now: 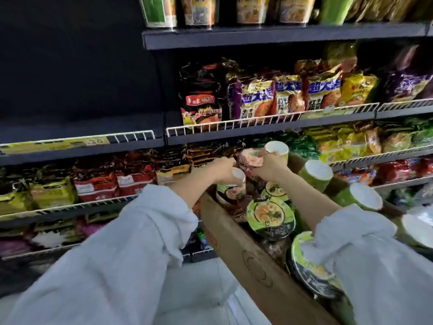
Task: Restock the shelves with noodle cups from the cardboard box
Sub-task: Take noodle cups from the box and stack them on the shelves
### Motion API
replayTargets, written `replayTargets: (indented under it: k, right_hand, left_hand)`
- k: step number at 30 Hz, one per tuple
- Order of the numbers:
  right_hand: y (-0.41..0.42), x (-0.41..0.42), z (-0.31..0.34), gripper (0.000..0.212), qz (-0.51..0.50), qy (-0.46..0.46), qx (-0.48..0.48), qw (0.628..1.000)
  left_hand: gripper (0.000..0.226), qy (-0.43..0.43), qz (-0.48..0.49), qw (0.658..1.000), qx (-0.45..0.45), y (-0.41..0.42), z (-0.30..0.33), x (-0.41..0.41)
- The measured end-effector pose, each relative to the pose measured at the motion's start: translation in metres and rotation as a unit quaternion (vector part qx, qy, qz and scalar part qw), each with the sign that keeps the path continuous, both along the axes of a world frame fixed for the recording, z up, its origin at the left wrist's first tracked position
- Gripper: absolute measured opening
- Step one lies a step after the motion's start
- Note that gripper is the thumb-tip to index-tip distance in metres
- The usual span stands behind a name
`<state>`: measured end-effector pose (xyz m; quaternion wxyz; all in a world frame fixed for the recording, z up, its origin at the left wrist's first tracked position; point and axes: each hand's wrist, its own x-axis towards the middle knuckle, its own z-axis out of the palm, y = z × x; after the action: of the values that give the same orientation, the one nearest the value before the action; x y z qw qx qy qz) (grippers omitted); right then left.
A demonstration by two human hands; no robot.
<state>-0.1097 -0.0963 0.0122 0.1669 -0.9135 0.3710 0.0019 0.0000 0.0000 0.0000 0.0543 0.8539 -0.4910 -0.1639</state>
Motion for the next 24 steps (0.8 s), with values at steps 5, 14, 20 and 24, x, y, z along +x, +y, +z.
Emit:
replayTargets:
  k: [5, 14, 20, 24]
  right_hand:
    - [-0.026, 0.014, -0.018, 0.068, -0.003, 0.024, 0.050, 0.998]
    - [-0.040, 0.029, -0.038, 0.065, -0.064, -0.062, 0.084, 0.993]
    - [-0.035, 0.031, -0.045, 0.050, -0.081, -0.132, 0.073, 0.985]
    - [-0.035, 0.029, -0.027, 0.050, -0.056, -0.132, 0.091, 0.985]
  left_hand:
    - [0.096, 0.000, -0.030, 0.996, 0.084, -0.024, -0.015, 0.010]
    - [0.071, 0.117, 0.083, 0.988, -0.054, -0.012, 0.004, 0.037]
    - [0.059, 0.213, 0.204, 0.945, -0.139, 0.020, 0.016, 0.056]
    - [0.054, 0.258, 0.247, 0.918, -0.170, 0.034, 0.020, 0.062]
